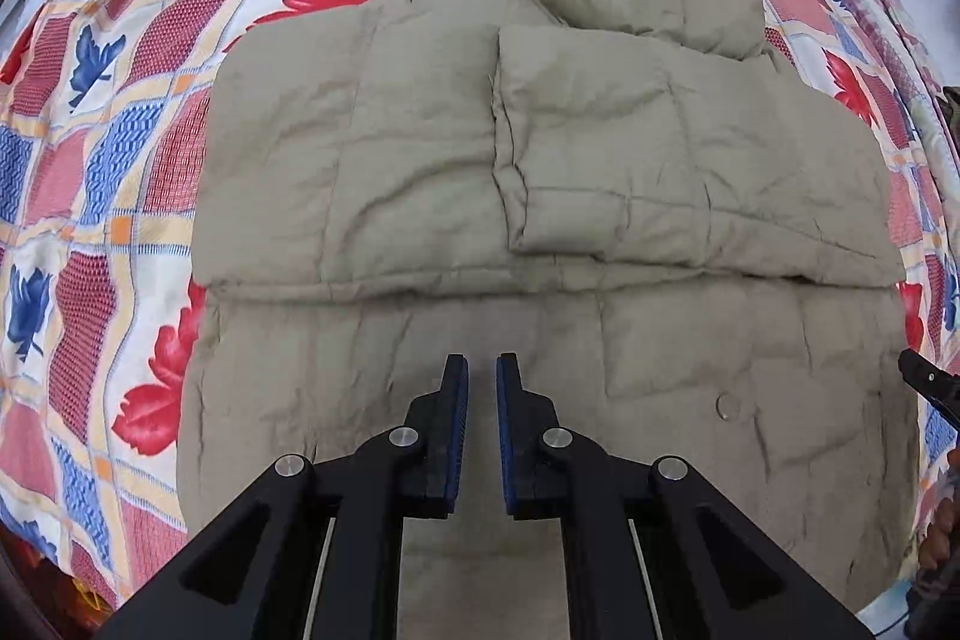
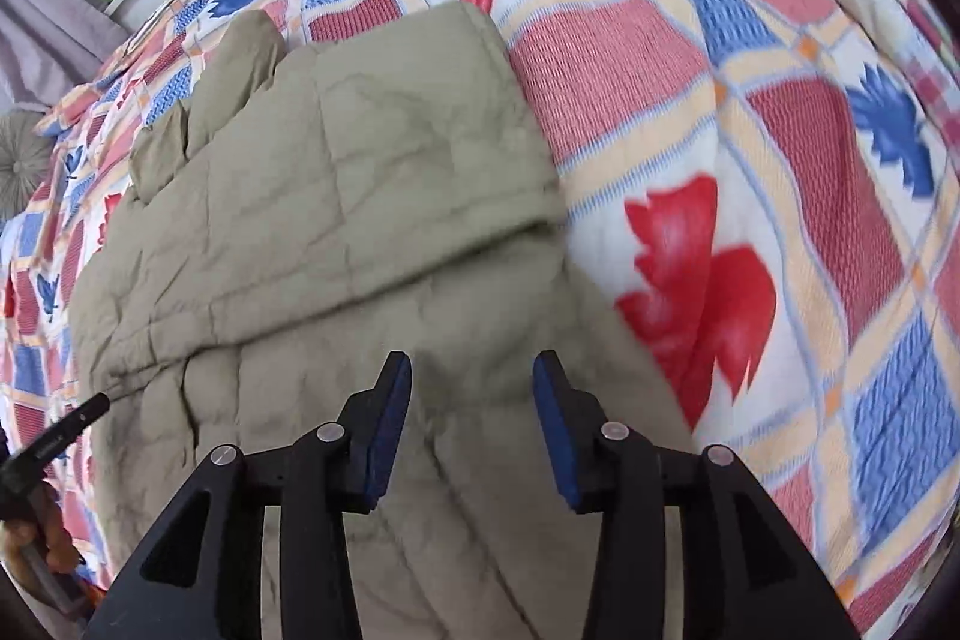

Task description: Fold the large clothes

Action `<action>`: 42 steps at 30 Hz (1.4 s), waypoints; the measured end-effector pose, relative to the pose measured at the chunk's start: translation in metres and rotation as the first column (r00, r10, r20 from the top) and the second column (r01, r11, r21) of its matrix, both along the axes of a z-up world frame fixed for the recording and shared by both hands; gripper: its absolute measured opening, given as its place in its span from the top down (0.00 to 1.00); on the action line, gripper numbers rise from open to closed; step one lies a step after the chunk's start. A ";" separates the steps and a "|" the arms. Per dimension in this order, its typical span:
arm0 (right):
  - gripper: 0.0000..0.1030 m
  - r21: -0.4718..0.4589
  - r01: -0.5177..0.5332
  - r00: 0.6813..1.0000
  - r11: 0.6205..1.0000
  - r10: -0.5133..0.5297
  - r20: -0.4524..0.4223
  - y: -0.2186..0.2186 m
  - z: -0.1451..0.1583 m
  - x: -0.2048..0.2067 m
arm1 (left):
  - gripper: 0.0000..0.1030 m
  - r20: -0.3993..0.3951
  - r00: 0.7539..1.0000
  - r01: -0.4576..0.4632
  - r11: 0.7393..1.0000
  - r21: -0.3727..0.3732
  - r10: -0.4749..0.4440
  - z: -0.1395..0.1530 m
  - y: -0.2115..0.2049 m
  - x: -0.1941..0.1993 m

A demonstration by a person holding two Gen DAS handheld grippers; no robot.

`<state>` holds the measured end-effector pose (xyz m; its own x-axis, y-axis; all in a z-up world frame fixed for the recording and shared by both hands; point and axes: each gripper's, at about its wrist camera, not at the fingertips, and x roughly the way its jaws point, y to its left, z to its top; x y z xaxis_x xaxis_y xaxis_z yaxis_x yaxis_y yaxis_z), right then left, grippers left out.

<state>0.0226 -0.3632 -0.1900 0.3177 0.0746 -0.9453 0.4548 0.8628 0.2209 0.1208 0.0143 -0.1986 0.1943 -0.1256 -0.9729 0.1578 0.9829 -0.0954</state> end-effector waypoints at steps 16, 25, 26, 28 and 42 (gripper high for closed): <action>0.36 0.123 -0.005 0.999 0.992 0.011 -0.042 0.039 0.027 -0.061 | 0.01 0.007 0.999 -0.050 0.998 0.045 0.050 0.023 0.034 -0.069; 0.20 0.205 -0.023 0.999 0.979 0.032 -0.039 0.055 0.051 -0.090 | 0.01 -0.115 0.993 -0.022 0.998 0.058 0.028 0.019 0.055 -0.103; 0.18 0.216 -0.017 0.999 0.976 0.028 -0.045 0.055 0.052 -0.093 | 0.01 -0.124 0.991 -0.034 0.998 0.055 0.041 0.019 0.058 -0.106; 0.12 0.255 0.008 0.999 0.967 0.005 -0.052 0.055 0.052 -0.099 | 0.01 -0.148 0.987 -0.051 0.998 0.048 0.058 0.020 0.062 -0.111; 0.12 0.456 0.109 0.990 0.883 -0.054 -0.133 0.066 0.034 -0.129 | 0.01 -0.237 0.971 -0.040 0.999 -0.017 0.035 0.028 0.067 -0.137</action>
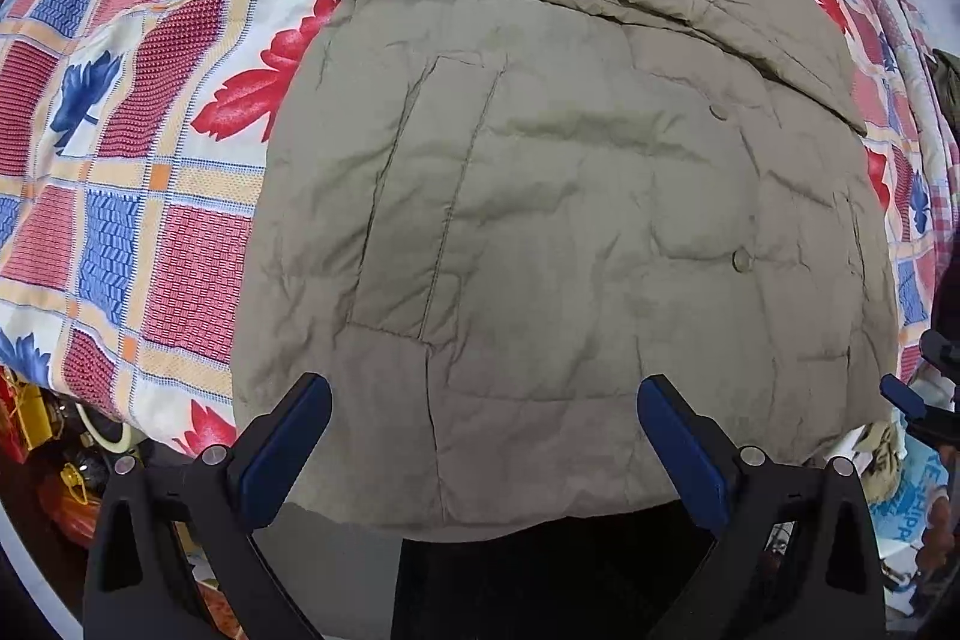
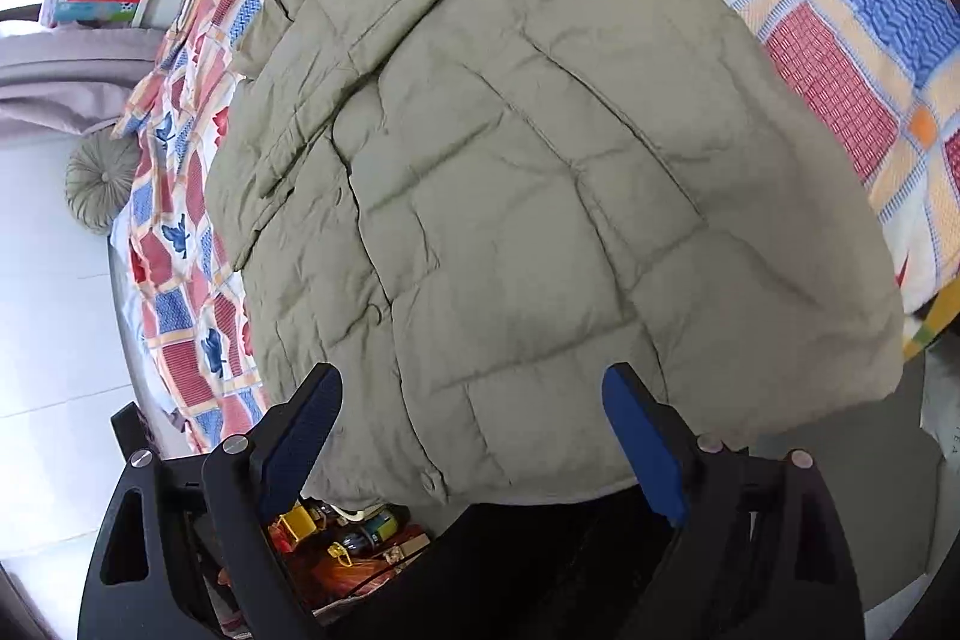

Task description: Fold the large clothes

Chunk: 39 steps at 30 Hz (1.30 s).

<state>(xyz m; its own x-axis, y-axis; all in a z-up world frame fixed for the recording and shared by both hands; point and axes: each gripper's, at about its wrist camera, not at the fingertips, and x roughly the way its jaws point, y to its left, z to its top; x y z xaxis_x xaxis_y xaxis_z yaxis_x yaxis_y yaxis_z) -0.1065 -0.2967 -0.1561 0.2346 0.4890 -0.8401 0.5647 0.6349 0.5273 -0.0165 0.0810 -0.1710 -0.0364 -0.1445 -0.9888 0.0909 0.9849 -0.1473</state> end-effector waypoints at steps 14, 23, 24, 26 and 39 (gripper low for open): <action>0.11 0.043 0.247 0.969 0.968 -0.245 -0.040 -0.047 -0.022 -0.058 | 0.01 -0.222 0.966 -0.205 0.921 -0.332 0.135 -0.027 0.062 -0.040; 0.11 0.186 0.312 0.935 0.932 -0.268 -0.231 -0.050 -0.074 -0.091 | 0.01 -0.374 0.920 -0.266 0.881 -0.391 0.112 -0.061 0.081 -0.079; 0.11 0.194 0.327 0.930 0.925 -0.279 -0.238 -0.049 -0.080 -0.093 | 0.01 -0.388 0.912 -0.288 0.876 -0.386 0.129 -0.067 0.083 -0.083; 0.11 0.203 0.343 0.926 0.917 -0.294 -0.236 -0.049 -0.088 -0.095 | 0.01 -0.406 0.896 -0.345 0.860 -0.375 0.182 -0.077 0.084 -0.088; 0.11 0.334 0.288 0.955 0.898 -0.294 -0.033 -0.041 -0.065 -0.052 | 0.31 -0.265 0.919 -0.388 0.787 -0.480 0.292 -0.051 0.075 -0.062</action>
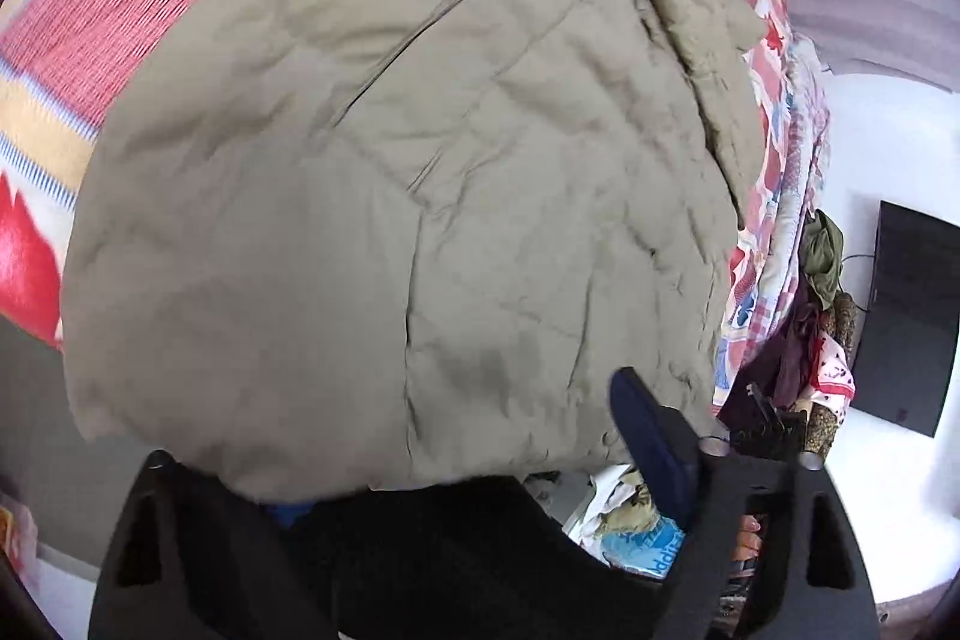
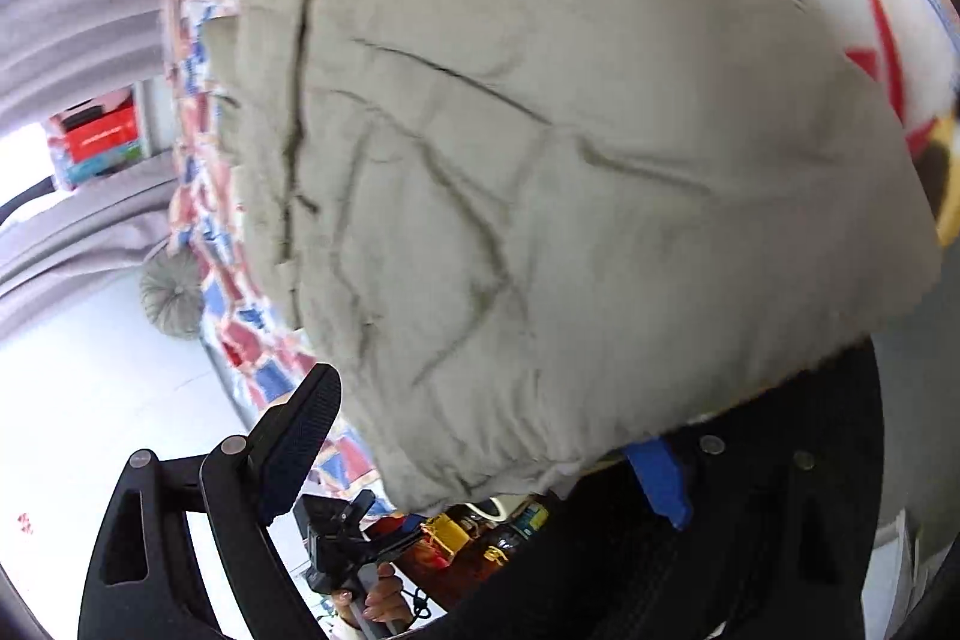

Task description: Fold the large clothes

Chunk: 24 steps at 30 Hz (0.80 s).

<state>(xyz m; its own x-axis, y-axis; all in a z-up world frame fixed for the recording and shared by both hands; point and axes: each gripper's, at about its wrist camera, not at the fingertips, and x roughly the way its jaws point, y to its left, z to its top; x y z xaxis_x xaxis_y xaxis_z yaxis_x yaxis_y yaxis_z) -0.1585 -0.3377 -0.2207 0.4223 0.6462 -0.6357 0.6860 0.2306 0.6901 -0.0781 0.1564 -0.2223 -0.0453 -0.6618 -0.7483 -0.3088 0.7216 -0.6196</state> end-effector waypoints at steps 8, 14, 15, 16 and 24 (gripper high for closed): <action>0.37 -0.041 -0.058 0.994 0.997 0.054 -0.095 0.007 -0.007 0.014 | 0.80 0.069 0.996 0.056 0.997 0.060 -0.060 0.019 -0.010 0.027; 0.89 -0.147 -0.143 0.985 0.979 0.127 -0.112 0.006 0.003 0.015 | 0.80 0.152 0.984 0.084 0.993 0.087 -0.097 0.047 -0.013 0.040; 0.89 -0.165 -0.157 0.984 0.974 0.140 -0.107 0.007 0.008 0.017 | 0.80 0.168 0.980 0.088 0.992 0.093 -0.103 0.053 -0.013 0.044; 0.89 -0.187 -0.173 0.982 0.967 0.156 -0.103 0.009 0.013 0.020 | 0.80 0.188 0.976 0.095 0.990 0.103 -0.113 0.059 -0.015 0.047; 0.90 -0.363 -0.272 0.960 0.892 0.275 -0.043 0.015 0.063 0.060 | 0.80 0.331 0.930 0.116 0.981 0.154 -0.162 0.100 -0.026 0.080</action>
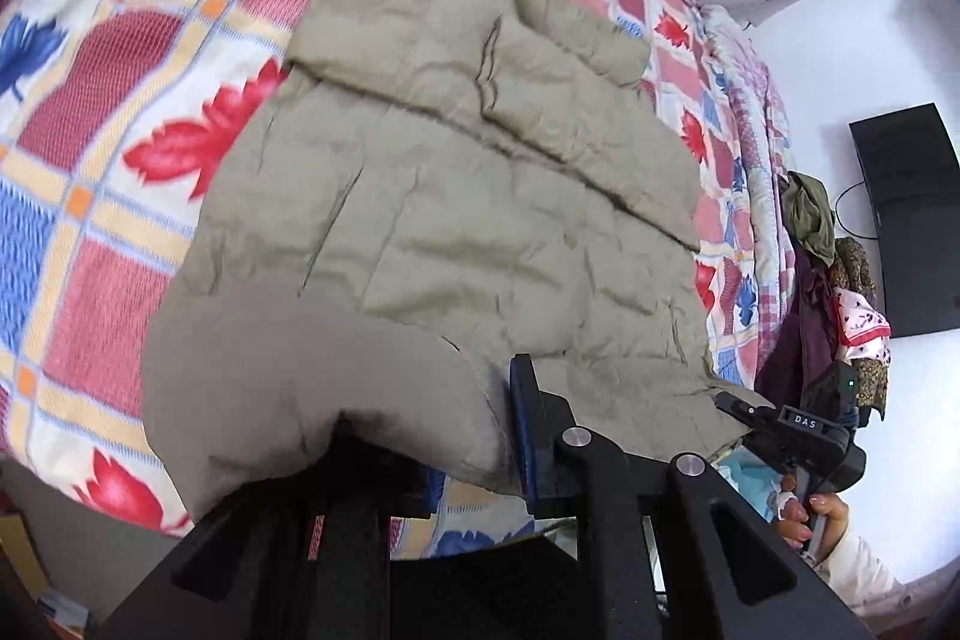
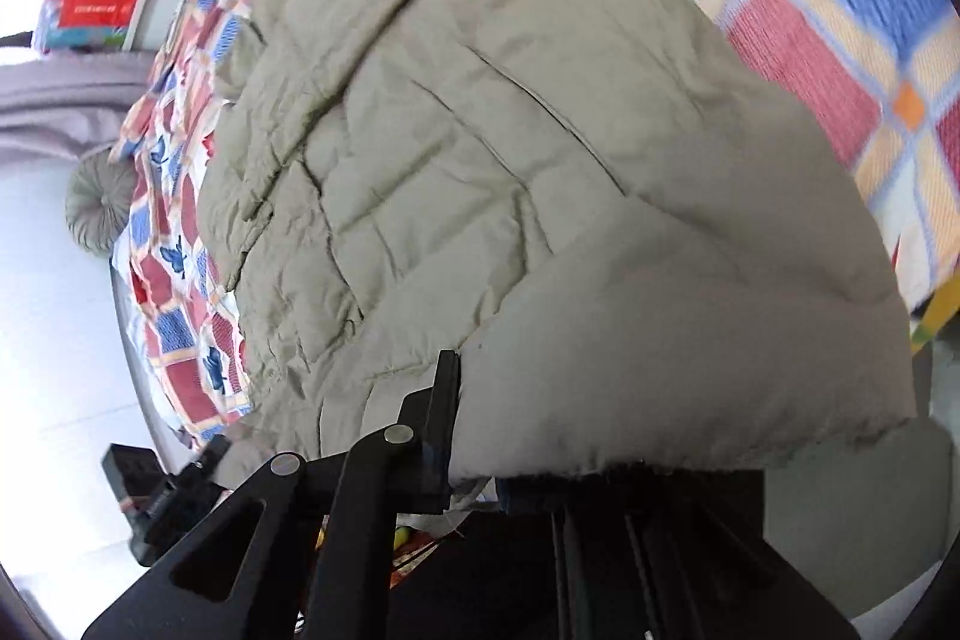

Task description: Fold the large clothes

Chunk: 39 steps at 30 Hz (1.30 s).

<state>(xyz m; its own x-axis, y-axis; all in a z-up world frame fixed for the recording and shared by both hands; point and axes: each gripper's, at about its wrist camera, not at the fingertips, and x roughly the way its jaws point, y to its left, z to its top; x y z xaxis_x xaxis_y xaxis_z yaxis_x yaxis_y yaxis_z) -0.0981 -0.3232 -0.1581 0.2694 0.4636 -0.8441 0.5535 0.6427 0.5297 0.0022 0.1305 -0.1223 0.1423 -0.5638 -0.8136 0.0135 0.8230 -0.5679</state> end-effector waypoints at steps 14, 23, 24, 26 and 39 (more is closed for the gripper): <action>0.91 -0.399 -0.181 0.937 0.899 0.281 0.208 0.019 0.100 0.109 | 0.80 0.258 0.966 -0.019 0.999 0.047 0.007 0.063 -0.013 0.094; 0.91 -0.540 -0.220 0.870 0.812 0.414 0.269 0.016 0.122 0.228 | 0.80 0.385 0.923 -0.056 0.986 0.154 -0.008 0.066 -0.038 0.205; 0.91 -0.541 -0.220 0.870 0.812 0.414 0.267 0.013 0.121 0.243 | 0.80 0.392 0.920 -0.061 0.983 0.171 -0.011 0.062 -0.042 0.218; 0.91 -0.538 -0.218 0.875 0.814 0.407 0.262 0.006 0.115 0.272 | 0.80 0.392 0.920 -0.073 0.973 0.219 -0.019 0.050 -0.051 0.243; 0.91 -0.507 -0.171 0.918 0.845 0.323 0.229 -0.006 0.018 0.355 | 0.80 0.355 0.933 -0.195 0.905 0.377 0.053 -0.042 -0.067 0.306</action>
